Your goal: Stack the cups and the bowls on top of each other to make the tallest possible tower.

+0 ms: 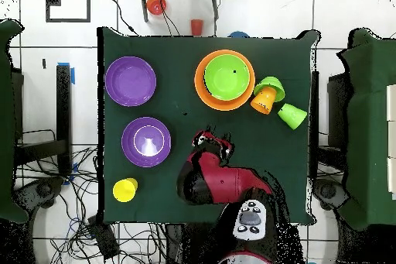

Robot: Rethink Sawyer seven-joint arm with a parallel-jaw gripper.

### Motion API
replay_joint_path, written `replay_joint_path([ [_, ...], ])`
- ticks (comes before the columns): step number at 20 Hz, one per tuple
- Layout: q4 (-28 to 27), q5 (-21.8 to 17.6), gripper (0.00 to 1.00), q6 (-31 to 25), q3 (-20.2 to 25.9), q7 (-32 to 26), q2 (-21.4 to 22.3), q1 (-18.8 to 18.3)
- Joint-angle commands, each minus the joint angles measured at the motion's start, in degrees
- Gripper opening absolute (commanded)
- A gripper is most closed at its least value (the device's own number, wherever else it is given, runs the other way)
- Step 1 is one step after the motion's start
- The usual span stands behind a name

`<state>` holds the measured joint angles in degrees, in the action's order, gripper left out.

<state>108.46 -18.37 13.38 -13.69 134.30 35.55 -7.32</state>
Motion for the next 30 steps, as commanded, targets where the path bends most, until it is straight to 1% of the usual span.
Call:
replay_joint_path([
  [1, 4.0, 0.3, 1.00, -6.7, 9.1, 5.6, 2.5, -0.4],
  [2, 3.8, 0.5, 1.00, -6.5, 8.8, 5.6, 2.2, 0.0],
  [7, 1.6, 2.7, 1.00, -5.4, 4.0, 5.3, -1.6, 5.2],
  [10, 1.1, 4.1, 1.00, -5.0, 2.6, 5.8, -2.5, 7.5],
  [13, 0.2, 6.4, 1.00, -6.2, 1.6, 6.4, -2.8, 10.0],
  [17, -1.1, 8.9, 1.00, -7.9, 0.9, 6.1, -3.0, 12.2],
  [23, -2.4, 12.5, 1.00, -8.1, -0.3, 5.7, -4.6, 14.9],
  [26, -3.0, 13.8, 1.00, -8.0, -0.5, 5.5, -5.3, 15.5],
  [30, -3.7, 15.4, 1.00, -6.2, -0.6, 5.6, -7.1, 15.9],
])
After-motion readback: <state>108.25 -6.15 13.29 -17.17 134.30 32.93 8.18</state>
